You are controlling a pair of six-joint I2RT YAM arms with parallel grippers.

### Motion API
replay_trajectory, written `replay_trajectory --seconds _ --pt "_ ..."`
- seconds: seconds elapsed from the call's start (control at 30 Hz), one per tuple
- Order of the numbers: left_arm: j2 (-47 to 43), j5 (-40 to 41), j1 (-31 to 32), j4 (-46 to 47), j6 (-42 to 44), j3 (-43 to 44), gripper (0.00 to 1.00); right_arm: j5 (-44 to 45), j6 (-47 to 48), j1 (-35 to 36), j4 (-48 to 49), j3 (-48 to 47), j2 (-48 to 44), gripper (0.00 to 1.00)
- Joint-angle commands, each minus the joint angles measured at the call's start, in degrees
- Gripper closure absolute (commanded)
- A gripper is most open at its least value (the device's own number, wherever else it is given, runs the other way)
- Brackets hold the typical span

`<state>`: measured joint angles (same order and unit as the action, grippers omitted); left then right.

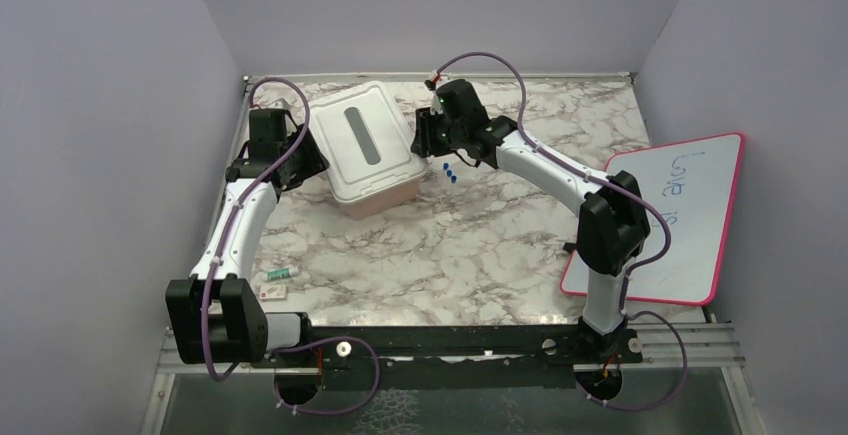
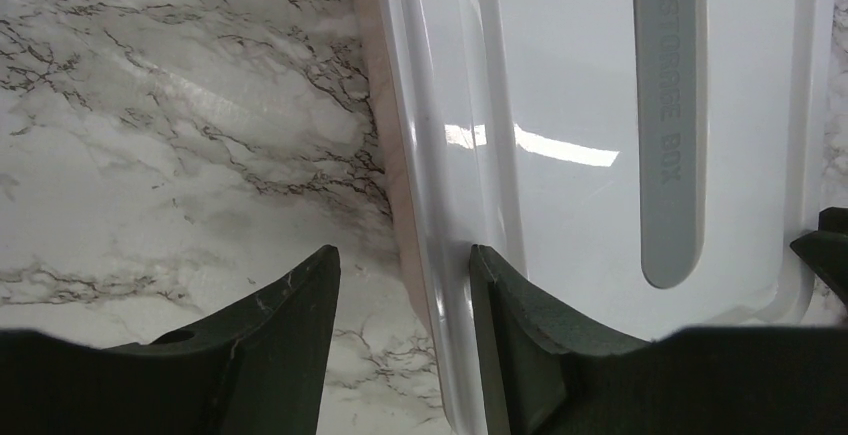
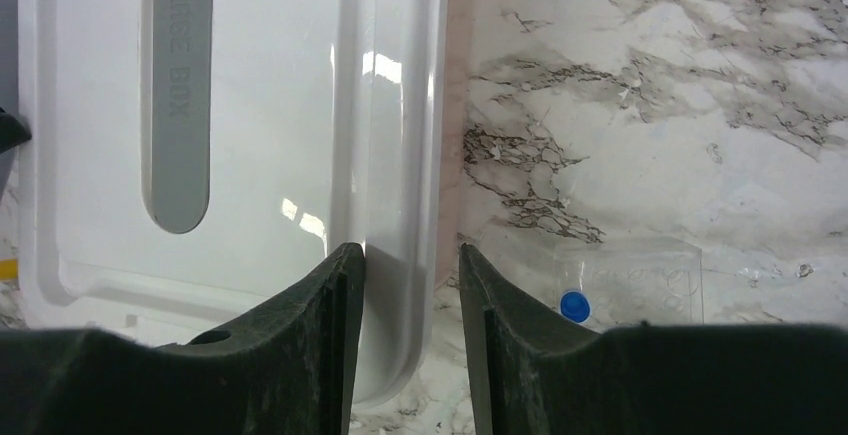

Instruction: Organize the chemistry lab equipment

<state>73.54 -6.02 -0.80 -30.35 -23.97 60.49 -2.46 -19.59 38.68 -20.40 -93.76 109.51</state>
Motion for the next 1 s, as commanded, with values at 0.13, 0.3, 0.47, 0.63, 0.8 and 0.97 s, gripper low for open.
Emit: replay_trajectory --seconds 0.13,0.3,0.47,0.63,0.8,0.97 --pt "4.72 -2.55 -0.56 1.77 1.65 -0.5 0.62 -2.7 2.7 -0.26 -0.55 -0.59 2.76 0.62" --pt "7.51 -2.4 -0.53 1.64 1.69 0.89 0.73 -3.56 2.82 -0.35 -0.8 -1.22 4.14 0.65" --pt "9.35 -3.32 -0.52 1.7 2.05 1.4 0.78 -4.1 1.81 -0.27 -1.33 -0.72 4.75 0.69" --pt "9.89 -5.11 -0.53 1.7 3.16 3.45 0.78 -6.85 -0.45 -0.12 -1.37 1.93 1.63 0.72" --pt "11.77 -7.77 -0.53 1.83 3.14 5.68 0.78 -7.52 -3.48 1.22 -1.71 5.47 -2.54 0.78" --pt "14.28 -11.88 -0.53 2.01 3.14 10.48 0.73 -2.73 -4.6 1.41 -1.61 5.79 -3.84 0.75"
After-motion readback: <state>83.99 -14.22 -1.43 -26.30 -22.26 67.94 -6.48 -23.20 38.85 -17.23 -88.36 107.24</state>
